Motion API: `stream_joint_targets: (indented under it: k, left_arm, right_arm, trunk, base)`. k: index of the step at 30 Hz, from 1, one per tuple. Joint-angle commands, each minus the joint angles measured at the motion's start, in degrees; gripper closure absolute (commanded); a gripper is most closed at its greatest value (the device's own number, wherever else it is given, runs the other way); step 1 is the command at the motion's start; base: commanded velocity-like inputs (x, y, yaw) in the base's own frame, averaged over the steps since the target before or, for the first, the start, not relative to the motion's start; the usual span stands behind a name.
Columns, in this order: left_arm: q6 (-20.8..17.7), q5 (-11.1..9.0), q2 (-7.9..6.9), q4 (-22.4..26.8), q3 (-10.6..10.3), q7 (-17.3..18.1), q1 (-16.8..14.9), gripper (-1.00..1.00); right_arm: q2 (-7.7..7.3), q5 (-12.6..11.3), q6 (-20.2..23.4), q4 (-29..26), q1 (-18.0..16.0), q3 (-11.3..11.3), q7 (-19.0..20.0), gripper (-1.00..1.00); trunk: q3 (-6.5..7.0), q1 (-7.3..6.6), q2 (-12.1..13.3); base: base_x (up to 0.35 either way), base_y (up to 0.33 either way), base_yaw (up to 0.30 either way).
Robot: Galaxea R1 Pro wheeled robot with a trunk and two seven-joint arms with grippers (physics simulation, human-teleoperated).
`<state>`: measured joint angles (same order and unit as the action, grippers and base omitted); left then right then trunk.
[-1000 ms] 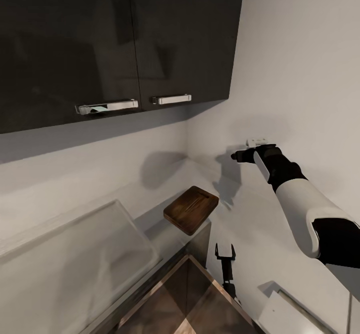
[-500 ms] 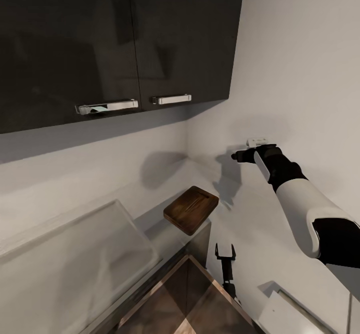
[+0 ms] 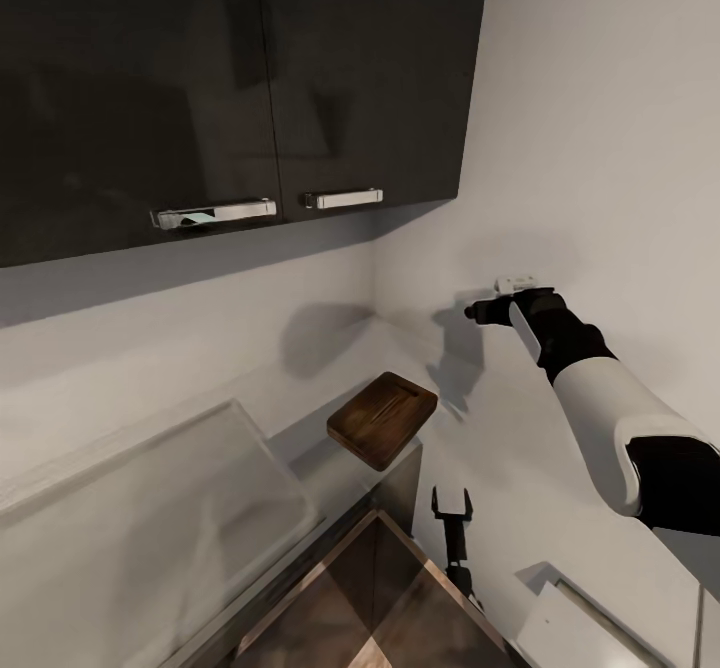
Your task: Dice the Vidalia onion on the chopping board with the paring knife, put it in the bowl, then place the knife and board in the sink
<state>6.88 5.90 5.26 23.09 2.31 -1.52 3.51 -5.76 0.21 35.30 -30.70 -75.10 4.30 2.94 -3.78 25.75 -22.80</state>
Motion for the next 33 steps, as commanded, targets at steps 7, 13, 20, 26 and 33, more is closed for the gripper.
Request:
stream_joint_targets:
  k: [7, 13, 20, 26, 33]
  left_arm:
    - [0.1, 0.6, 0.05, -0.5, 0.2, -0.2, 0.0, -1.00]
    - [0.1, 0.6, 0.02, -0.8, 0.2, -0.2, 0.0, -1.00]
    - [0.1, 0.6, 0.03, -0.9, 0.2, -0.1, 0.0, -1.00]
    - [0.1, 0.5, 0.02, -0.9, 0.3, 0.0, 0.0, -1.00]
    - [0.0, 0.5, 0.01, -0.9, 0.3, 0.1, 0.0, -1.00]
  right_arm:
    - [0.02, 0.0, 0.4, -0.4, 0.0, 0.4, 0.0, -1.00]
    - [0.04, 0.0, 0.4, -0.3, 0.0, 0.4, 0.0, -1.00]
    - [-0.03, 0.0, 0.5, -0.2, 0.0, 0.4, -0.1, -1.00]
    - [-0.04, 0.0, 0.6, -0.1, 0.0, 0.4, -0.1, -1.00]
    - [-0.03, 0.1, 0.6, -0.1, 0.0, 0.4, -0.1, -1.00]
  trunk:
    - [-0.12, 0.04, -0.1]
    - [-0.12, 0.04, -0.1]
    - [-0.12, 0.04, -0.1]
    - [-0.12, 0.04, -0.1]
    - [-0.12, 0.04, -0.1]
  base:
    - [0.000, 0.000, 0.000]
    - [0.000, 0.000, 0.000]
    - [0.009, -0.008, 0.000]
    - [0.116, -0.037, 0.000]
    - [0.158, 0.029, 0.000]
